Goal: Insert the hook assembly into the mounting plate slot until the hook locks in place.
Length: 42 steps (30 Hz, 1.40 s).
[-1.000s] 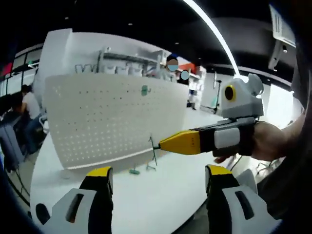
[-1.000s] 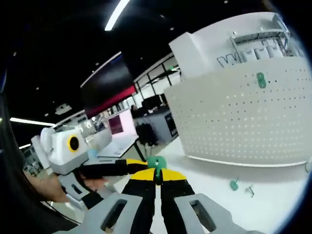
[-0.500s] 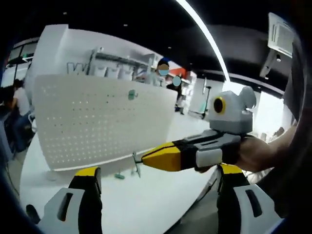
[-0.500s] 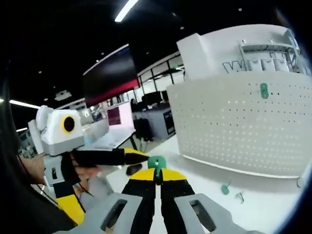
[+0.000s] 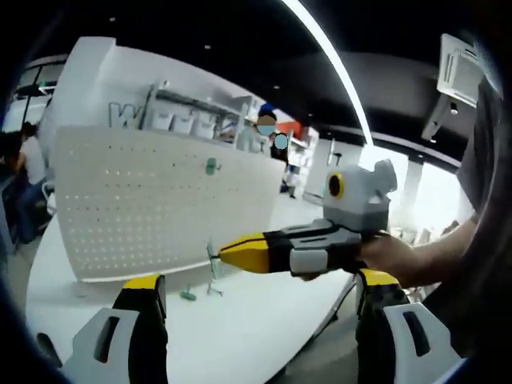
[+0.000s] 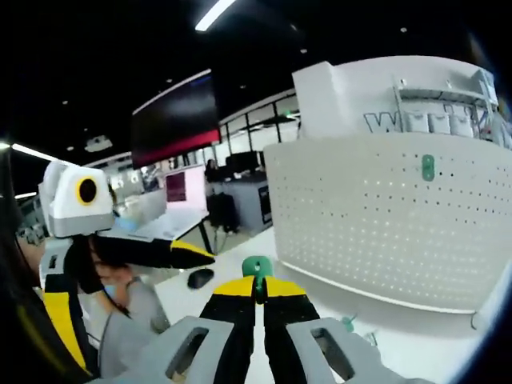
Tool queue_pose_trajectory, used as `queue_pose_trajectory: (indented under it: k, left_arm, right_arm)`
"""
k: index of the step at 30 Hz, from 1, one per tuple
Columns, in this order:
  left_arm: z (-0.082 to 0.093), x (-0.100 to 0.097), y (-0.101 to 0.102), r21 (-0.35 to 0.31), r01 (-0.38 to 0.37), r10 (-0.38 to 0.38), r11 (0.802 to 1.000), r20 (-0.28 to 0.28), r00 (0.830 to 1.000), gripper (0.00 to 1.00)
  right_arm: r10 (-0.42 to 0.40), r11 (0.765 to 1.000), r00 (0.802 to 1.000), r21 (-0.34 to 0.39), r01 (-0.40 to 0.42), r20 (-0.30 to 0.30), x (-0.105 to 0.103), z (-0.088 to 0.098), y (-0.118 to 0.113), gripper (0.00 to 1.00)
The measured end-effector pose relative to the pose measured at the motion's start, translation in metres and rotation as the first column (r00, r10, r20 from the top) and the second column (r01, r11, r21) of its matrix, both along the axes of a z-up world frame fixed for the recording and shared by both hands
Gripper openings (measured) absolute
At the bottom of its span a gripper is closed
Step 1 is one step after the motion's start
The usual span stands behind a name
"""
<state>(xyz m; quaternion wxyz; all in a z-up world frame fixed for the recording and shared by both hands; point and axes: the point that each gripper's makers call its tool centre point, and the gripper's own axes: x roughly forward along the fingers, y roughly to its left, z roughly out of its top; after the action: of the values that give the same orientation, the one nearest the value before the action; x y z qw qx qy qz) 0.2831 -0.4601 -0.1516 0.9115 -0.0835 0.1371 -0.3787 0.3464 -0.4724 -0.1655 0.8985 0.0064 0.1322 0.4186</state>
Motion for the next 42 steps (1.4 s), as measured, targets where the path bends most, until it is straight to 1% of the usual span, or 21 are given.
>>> queue_pose_trajectory:
  k: [9,16,22,27,31,33,36,42]
  left_arm:
    - [0.000,0.005,0.012,-0.013,-0.032,0.032,0.999,-0.007,0.999,1.00]
    - [-0.001,0.008,0.017,-0.010,-0.051,0.050,0.999,-0.011,0.999,1.00]
    - [-0.003,0.010,0.019,-0.003,-0.057,0.057,0.998,-0.016,0.998,1.00]
    - [-0.003,0.012,0.018,0.001,-0.055,0.055,0.998,-0.020,0.998,1.00]
    - [-0.003,0.014,0.017,0.001,-0.051,0.051,0.999,-0.019,0.999,1.00]
    - [0.000,0.015,0.017,-0.021,-0.054,0.054,0.998,-0.011,0.998,1.00]
    - [-0.002,0.016,0.018,-0.007,-0.054,0.054,0.999,-0.013,0.998,1.00]
    - [-0.004,0.016,0.019,-0.004,-0.059,0.059,0.998,-0.020,0.998,1.00]
  right_arm:
    - [-0.070,0.997,0.997,-0.014,0.070,0.029,0.023,0.005,-0.022,0.00]
    - [-0.137,0.990,0.989,-0.018,0.138,0.052,0.041,0.009,-0.044,0.00]
    - [-0.192,0.981,0.979,-0.021,0.194,0.073,0.057,0.013,-0.063,0.00]
    - [-0.236,0.971,0.967,-0.008,0.238,0.093,0.069,0.020,-0.078,0.00]
    - [-0.263,0.964,0.959,-0.006,0.265,0.104,0.077,0.022,-0.086,0.00]
    - [-0.276,0.960,0.955,-0.002,0.278,0.108,0.082,0.023,-0.090,0.00]
    - [-0.294,0.955,0.949,0.002,0.296,0.116,0.088,0.026,-0.096,0.00]
    - [-0.329,0.944,0.936,0.007,0.330,0.129,0.101,0.028,-0.108,0.00]
